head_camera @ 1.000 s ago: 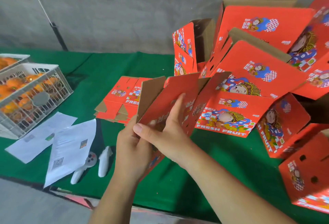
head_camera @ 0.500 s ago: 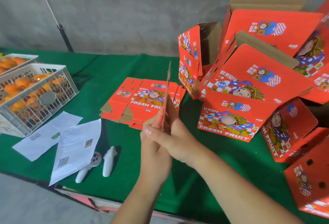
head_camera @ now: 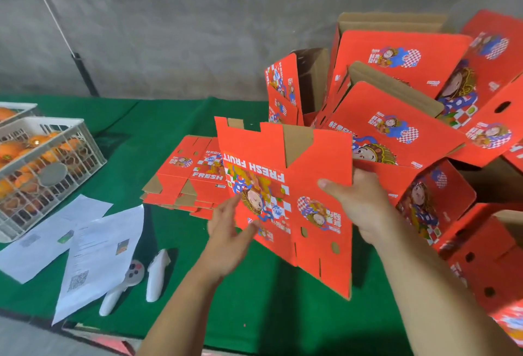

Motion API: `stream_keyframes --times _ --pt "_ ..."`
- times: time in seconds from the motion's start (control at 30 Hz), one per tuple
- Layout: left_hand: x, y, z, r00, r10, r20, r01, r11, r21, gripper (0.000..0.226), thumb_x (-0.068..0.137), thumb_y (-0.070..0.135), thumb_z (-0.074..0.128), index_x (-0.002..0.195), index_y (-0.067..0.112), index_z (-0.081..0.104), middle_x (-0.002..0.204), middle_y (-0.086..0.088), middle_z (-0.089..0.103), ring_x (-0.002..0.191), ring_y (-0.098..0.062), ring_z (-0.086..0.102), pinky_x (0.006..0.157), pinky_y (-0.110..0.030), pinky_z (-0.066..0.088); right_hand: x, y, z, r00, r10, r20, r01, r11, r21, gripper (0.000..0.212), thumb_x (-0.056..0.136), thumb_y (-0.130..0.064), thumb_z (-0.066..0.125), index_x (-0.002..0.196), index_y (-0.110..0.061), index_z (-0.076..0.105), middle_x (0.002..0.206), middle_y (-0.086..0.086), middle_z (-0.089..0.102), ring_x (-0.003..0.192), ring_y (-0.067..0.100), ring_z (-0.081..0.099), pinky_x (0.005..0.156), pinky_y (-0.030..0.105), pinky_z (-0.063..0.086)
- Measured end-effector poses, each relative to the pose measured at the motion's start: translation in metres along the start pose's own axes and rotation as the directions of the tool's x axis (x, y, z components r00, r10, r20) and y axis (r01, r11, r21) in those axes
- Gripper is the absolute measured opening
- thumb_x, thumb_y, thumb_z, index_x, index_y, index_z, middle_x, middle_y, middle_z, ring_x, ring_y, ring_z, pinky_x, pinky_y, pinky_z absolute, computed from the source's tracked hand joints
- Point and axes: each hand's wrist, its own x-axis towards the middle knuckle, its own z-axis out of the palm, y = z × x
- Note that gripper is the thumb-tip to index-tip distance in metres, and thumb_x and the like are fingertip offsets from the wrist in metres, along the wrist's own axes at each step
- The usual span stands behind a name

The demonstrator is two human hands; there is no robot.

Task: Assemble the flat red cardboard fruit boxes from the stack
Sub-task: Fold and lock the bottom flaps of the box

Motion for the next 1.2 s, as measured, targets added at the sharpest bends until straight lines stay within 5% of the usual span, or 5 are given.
stream_keyframes --times 0.23,0.43,0.77,1.0,1.2 --pt "0.056 -0.022 -0.018 0.931 -0.169 -0.325 0.206 0.975 0.083 0.122 0.074 0.084 0.045 0.166 0.016 0.005 0.173 -0.013 0.011 0.159 -0.029 0.007 0.127 -0.046 0.004 0.004 0.047 -0.043 0.957 0.011 -0.291 0.043 0.983 0.18 0.007 0.092 -0.042 0.076 0.096 -0.039 0.08 0.1 -0.019 0.079 0.093 -0.003 0.073 0.071 0.007 0.051" --pt "0.062 -0.044 -0.024 0.994 -0.02 -0.107 -0.032 0.888 -0.459 0.056 0.088 0.042 0.08 0.135 0.033 0.05 0.117 0.009 0.073 0.11 -0.027 0.07 0.088 -0.043 0.061 0.017 0.065 -0.036 0.83 0.395 -0.394 -0.337 0.918 0.21 0.095 0.074 -0.094 0.038 0.128 -0.022 0.065 0.124 -0.002 0.07 0.12 0.022 0.062 0.105 0.047 0.045" --pt "0.024 -0.029 0.022 0.988 0.056 -0.147 -0.115 0.894 -0.434 0.087 0.07 0.064 0.082 0.143 0.043 0.04 0.14 0.005 0.057 0.125 -0.008 0.058 0.1 -0.026 0.051 0.01 0.04 -0.013 0.855 0.495 0.153 -0.513 0.77 0.38 0.074 0.07 -0.088 0.058 0.123 -0.037 0.065 0.087 -0.008 0.068 0.07 0.011 0.064 0.06 0.03 0.054" --pt "0.012 -0.03 -0.016 0.995 0.104 -0.01 -0.104 0.989 -0.103 0.064 0.077 0.079 0.056 0.136 0.057 0.046 0.137 0.004 0.043 0.126 0.001 0.054 0.12 -0.049 0.034 0.007 0.073 -0.034 0.937 0.293 0.188 -0.321 0.937 0.138 0.136 0.08 -0.025 0.087 0.151 -0.061 -0.023 0.12 -0.026 0.054 0.082 0.007 0.073 0.066 0.033 0.059" --pt "0.013 -0.018 -0.017 0.982 0.187 0.022 -0.183 0.975 -0.126 0.036 0.081 0.068 0.061 0.105 0.045 0.072 0.154 0.01 0.034 0.149 0.002 0.025 0.116 -0.015 0.024 0.007 0.073 -0.041 0.861 0.507 0.05 -0.465 0.741 0.484 0.028 0.098 -0.044 0.061 0.113 -0.021 0.063 0.073 0.0 0.071 0.055 0.015 0.067 0.046 0.023 0.05"
